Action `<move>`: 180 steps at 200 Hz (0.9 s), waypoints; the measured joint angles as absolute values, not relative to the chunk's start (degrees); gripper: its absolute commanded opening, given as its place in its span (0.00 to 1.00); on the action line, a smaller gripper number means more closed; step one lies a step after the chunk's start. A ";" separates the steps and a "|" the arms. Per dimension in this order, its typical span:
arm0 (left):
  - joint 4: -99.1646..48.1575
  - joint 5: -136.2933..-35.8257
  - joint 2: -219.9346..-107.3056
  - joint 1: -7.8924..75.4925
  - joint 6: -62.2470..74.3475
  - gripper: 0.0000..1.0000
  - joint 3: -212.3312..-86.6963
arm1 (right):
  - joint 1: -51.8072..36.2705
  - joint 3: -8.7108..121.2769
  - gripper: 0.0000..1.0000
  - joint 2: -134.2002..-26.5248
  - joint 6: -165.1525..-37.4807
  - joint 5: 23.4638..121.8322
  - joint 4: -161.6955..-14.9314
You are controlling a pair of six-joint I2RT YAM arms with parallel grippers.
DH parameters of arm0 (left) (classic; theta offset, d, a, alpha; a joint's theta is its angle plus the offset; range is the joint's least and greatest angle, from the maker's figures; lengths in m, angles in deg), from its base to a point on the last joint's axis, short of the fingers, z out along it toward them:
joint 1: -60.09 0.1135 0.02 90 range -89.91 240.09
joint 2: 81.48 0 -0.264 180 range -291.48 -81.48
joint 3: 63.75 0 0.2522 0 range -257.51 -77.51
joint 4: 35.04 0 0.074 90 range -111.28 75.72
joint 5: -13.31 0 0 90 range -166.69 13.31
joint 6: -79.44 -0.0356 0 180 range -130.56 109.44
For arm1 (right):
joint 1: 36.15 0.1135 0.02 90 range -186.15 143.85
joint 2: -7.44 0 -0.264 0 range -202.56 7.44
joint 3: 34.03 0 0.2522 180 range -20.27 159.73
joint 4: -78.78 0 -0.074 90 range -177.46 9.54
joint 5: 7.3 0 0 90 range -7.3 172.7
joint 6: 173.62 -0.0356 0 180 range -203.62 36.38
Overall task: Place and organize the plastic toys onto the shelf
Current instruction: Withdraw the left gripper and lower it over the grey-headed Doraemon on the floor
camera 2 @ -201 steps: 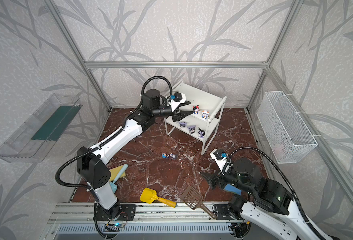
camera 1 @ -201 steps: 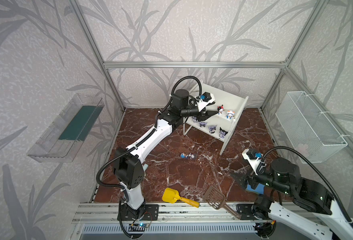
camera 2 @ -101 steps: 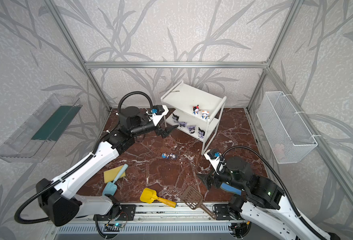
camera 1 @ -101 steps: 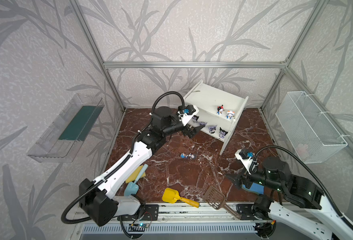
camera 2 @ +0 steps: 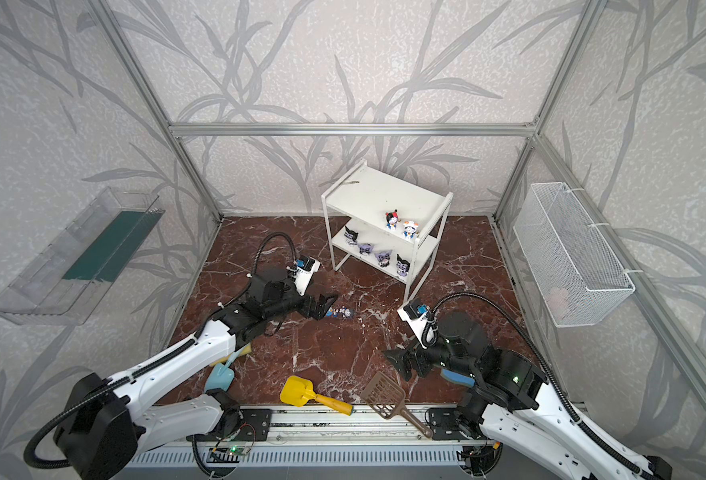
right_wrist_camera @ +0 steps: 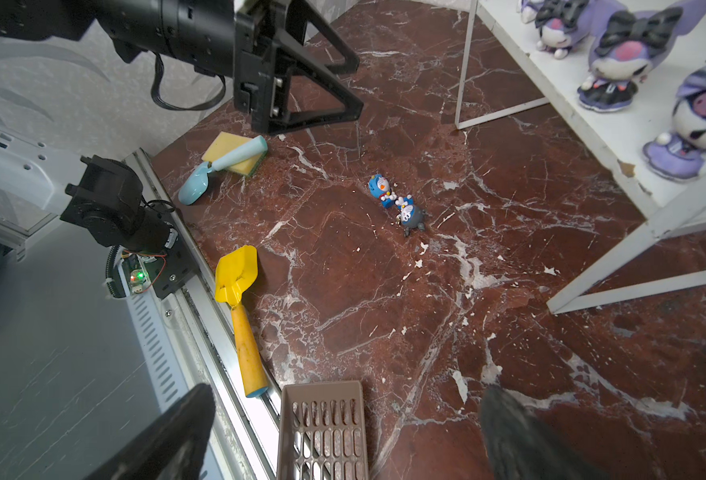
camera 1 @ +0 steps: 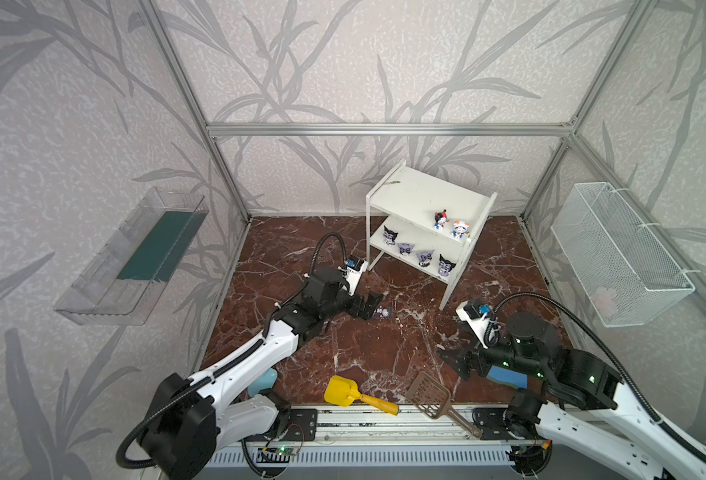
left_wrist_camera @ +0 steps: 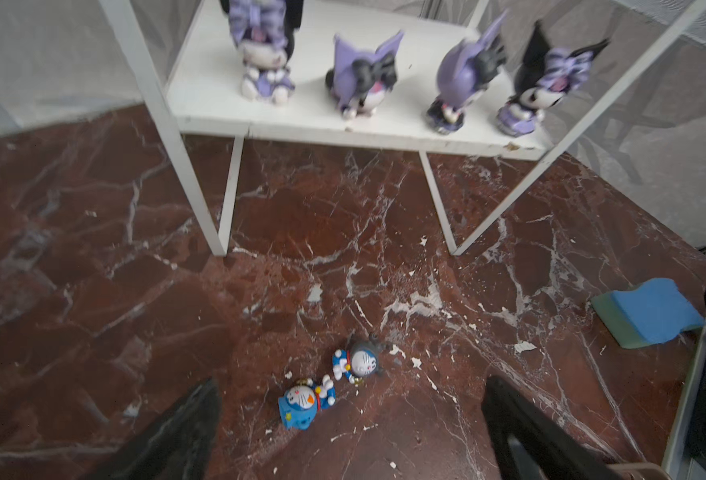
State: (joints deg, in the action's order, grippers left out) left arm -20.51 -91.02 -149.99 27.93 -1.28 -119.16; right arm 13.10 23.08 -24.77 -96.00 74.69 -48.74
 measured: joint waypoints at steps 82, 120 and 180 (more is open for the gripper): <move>-18.19 -94.84 -172.50 27.95 7.03 0.65 -129.50 | 13.10 22.58 0.99 -23.83 -97.11 75.39 -48.81; -16.29 -100.35 -181.11 27.97 6.11 0.57 -135.95 | 13.10 22.58 0.99 -22.69 -97.11 76.50 -48.61; -14.39 -104.46 -185.61 27.95 6.07 0.57 -137.43 | 13.10 22.17 0.99 -21.71 -97.11 77.53 -48.61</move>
State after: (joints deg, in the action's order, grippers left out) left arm -14.39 -104.46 -185.61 27.95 6.07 -137.43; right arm 13.10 22.17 -21.71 -97.11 77.53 -48.61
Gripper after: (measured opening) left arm 0.567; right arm 0.992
